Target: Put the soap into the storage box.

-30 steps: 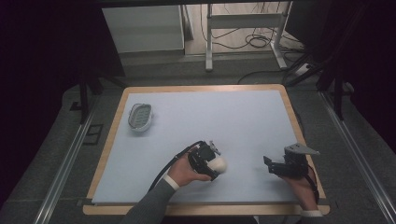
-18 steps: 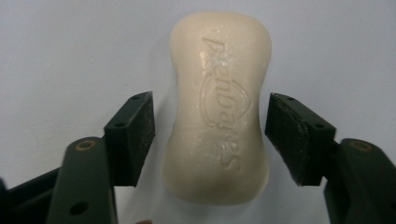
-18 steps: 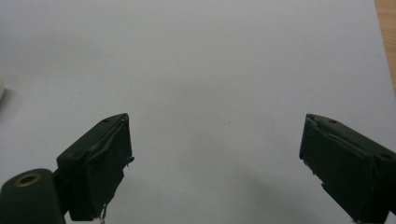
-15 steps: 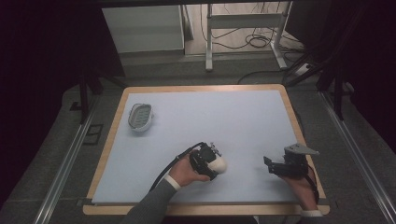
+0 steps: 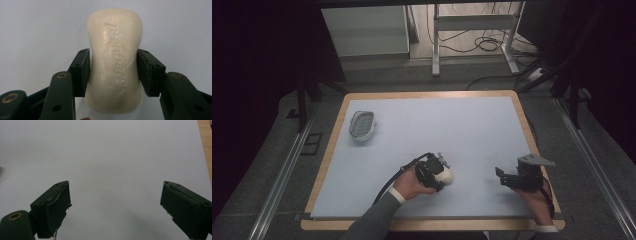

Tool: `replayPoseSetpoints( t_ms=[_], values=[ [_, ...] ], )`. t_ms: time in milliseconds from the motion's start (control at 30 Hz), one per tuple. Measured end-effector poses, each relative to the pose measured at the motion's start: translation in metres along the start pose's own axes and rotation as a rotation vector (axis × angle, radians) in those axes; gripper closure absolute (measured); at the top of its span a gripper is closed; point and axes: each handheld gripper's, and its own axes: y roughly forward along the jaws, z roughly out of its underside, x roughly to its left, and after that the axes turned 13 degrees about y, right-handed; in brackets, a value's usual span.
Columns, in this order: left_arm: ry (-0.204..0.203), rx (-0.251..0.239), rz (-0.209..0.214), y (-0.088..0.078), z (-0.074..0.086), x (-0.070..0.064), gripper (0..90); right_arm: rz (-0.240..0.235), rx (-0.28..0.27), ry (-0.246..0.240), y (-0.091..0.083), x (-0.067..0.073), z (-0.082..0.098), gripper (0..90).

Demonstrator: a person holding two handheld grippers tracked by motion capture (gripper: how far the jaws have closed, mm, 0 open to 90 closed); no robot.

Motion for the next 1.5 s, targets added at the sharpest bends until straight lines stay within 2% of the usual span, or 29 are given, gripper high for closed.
replayPoseSetpoints(
  t_ms=[333,500,600,867,1133,1233,1400,1500],
  values=[
    [-0.009,-0.015,0.019,-0.003,0.004,0.005,49.4,0.000,0.003,0.002,0.000,-0.001,0.000,9.1],
    [-0.002,-0.012,0.006,-0.002,0.003,0.004,49.4,-0.001,-0.003,0.002,0.000,0.000,0.000,9.1],
    [-0.008,-0.012,0.013,-0.002,0.003,0.005,49.3,-0.001,-0.009,-0.002,-0.001,0.000,-0.001,9.1],
    [-0.011,0.014,0.020,0.003,0.002,0.005,46.1,0.002,-0.006,0.000,0.000,0.000,0.000,9.1],
    [0.007,0.023,0.016,0.002,0.000,0.005,49.4,0.003,-0.004,0.001,-0.001,0.000,0.000,9.1],
    [0.017,0.004,-0.012,-0.003,0.002,0.006,49.4,0.008,-0.006,0.005,-0.001,-0.001,0.000,9.1],
    [0.009,-0.019,0.003,-0.015,0.005,0.010,49.5,0.014,-0.002,0.009,-0.001,-0.001,-0.001,9.1],
    [-0.002,-0.021,-0.009,-0.020,0.008,0.014,49.5,0.013,-0.001,0.006,-0.001,-0.001,-0.001,9.1]
  ],
)
